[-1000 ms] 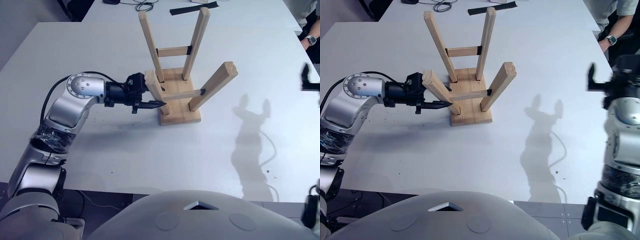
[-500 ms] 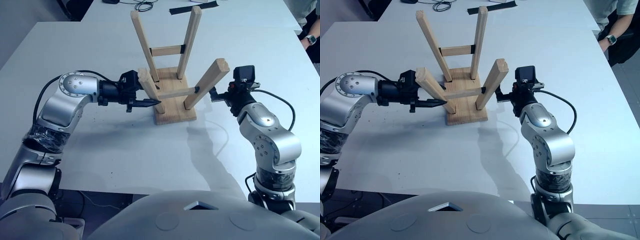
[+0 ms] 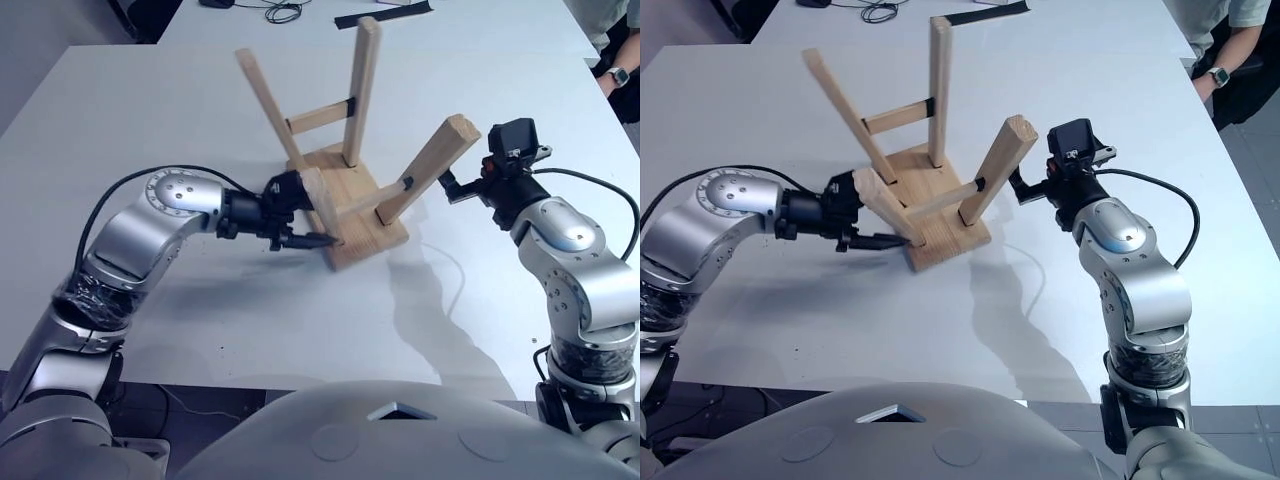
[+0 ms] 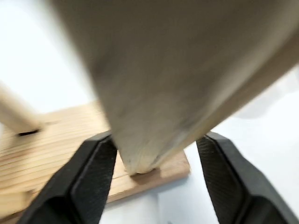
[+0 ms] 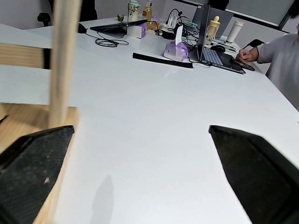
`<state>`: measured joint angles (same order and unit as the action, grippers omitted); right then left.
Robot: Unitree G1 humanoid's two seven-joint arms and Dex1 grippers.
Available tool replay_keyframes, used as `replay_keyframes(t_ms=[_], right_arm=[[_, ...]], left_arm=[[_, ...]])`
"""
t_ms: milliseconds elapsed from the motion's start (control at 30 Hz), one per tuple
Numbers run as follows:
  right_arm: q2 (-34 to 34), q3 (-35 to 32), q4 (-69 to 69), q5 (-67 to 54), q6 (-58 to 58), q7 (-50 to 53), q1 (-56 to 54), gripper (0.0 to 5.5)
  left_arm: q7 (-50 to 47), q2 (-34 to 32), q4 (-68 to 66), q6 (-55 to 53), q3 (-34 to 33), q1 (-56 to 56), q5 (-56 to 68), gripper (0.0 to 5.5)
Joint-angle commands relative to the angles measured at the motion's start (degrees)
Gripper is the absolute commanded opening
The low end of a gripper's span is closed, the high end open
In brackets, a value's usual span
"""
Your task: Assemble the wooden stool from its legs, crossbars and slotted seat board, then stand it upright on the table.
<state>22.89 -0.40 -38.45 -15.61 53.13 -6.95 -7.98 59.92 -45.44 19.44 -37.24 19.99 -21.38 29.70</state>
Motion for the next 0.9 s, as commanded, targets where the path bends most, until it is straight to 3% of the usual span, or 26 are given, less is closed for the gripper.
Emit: replay_keyframes(t_ms=[33,133,500,733,900], right_arm=[[-1.15,1.53,-2.02,-2.65,-5.63,-5.17,-0.34,5.40],[-0.50,0.52,-0.18,-1.02,-8.29,-5.92,1.24,5.40],[1.59,-2.65,4.52,1.64,-13.46,-7.89,6.50,5.40],[4.63,-2.22,3.69,2.86,-14.48,-11.09,11.16,5.40],[10.29,-0.34,2.38,3.59,-15.00,-17.11,17.04,5.40]], left_arm=[[-3.65,4.77,2.39,-4.32,1.30,0.06,0.25,3.61],[-3.66,5.92,5.46,-6.94,-0.48,2.08,3.49,3.96],[-6.16,7.91,7.69,-6.52,-6.67,0.21,4.70,3.96],[-5.49,1.91,11.90,0.96,-10.21,8.40,-0.57,3.96],[5.99,-8.07,16.59,5.19,-19.52,25.29,3.72,3.96]])
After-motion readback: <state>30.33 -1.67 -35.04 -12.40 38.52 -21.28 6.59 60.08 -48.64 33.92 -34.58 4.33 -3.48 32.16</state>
